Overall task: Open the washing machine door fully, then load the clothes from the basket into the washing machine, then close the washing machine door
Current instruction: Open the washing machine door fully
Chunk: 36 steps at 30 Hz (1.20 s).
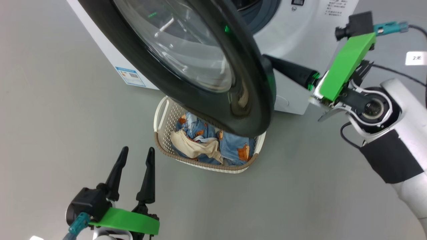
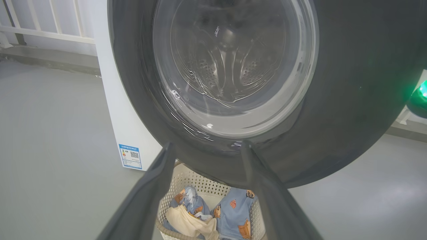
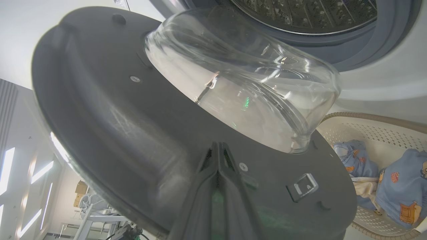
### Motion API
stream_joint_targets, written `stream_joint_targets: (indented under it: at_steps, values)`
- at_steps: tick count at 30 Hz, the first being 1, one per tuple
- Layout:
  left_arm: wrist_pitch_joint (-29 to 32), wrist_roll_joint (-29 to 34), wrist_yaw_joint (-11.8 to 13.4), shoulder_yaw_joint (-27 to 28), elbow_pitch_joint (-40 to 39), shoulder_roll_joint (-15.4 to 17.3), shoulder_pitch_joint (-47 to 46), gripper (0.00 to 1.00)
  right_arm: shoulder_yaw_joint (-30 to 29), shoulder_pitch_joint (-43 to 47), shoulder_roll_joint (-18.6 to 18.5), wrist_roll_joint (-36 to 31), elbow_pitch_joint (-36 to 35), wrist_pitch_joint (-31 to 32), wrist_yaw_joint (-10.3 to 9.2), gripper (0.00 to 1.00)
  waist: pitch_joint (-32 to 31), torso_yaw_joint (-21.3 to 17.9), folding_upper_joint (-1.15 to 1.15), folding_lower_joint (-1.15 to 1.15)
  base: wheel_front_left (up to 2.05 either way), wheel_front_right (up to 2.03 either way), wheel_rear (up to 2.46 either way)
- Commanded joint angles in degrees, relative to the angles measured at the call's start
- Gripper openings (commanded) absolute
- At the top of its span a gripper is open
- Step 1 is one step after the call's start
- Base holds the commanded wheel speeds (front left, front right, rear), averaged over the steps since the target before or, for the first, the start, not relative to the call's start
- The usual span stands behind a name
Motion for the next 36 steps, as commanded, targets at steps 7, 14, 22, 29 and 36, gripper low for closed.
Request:
stream_joint_targets:
  at_steps: [7, 14, 22, 29, 36]
  values:
    - [-0.4, 0.8, 0.0, 2.1, -0.8, 1.1, 1.6, 1.0, 0.8, 4.8, 2.2, 1.3, -3.6, 2.1, 0.34, 0.0, -3.5, 1.1, 0.0, 0.0, 0.0, 0.0, 0.0]
    - [-0.4, 1.0, 0.0, 2.4, -0.8, 1.1, 2.6, 1.0, 1.4, 8.6, 3.8, 1.3, -5.0, 3.5, 0.34, 0.0, -5.3, 1.8, 0.0, 0.0, 0.0, 0.0, 0.0]
    - [-0.4, 1.3, 0.0, 2.2, -0.7, 1.2, 3.2, 1.0, 2.1, 10.9, 6.1, 0.9, -6.3, 5.1, 0.34, 0.0, -6.3, 3.0, 0.0, 0.0, 0.0, 0.0, 0.0]
    - [-0.4, 1.5, 0.0, 2.5, -1.0, 1.1, 3.7, 1.0, 2.7, 12.0, 7.6, 0.5, -7.9, 6.6, 0.34, 0.0, -6.6, 4.5, 0.0, 0.0, 0.0, 0.0, 0.0]
    - [-0.4, 1.5, 0.0, 2.6, -0.9, 1.1, 4.0, 1.0, 3.0, 12.8, 9.1, 0.1, -8.8, 7.0, 0.34, 0.0, -6.9, 5.6, 0.0, 0.0, 0.0, 0.0, 0.0]
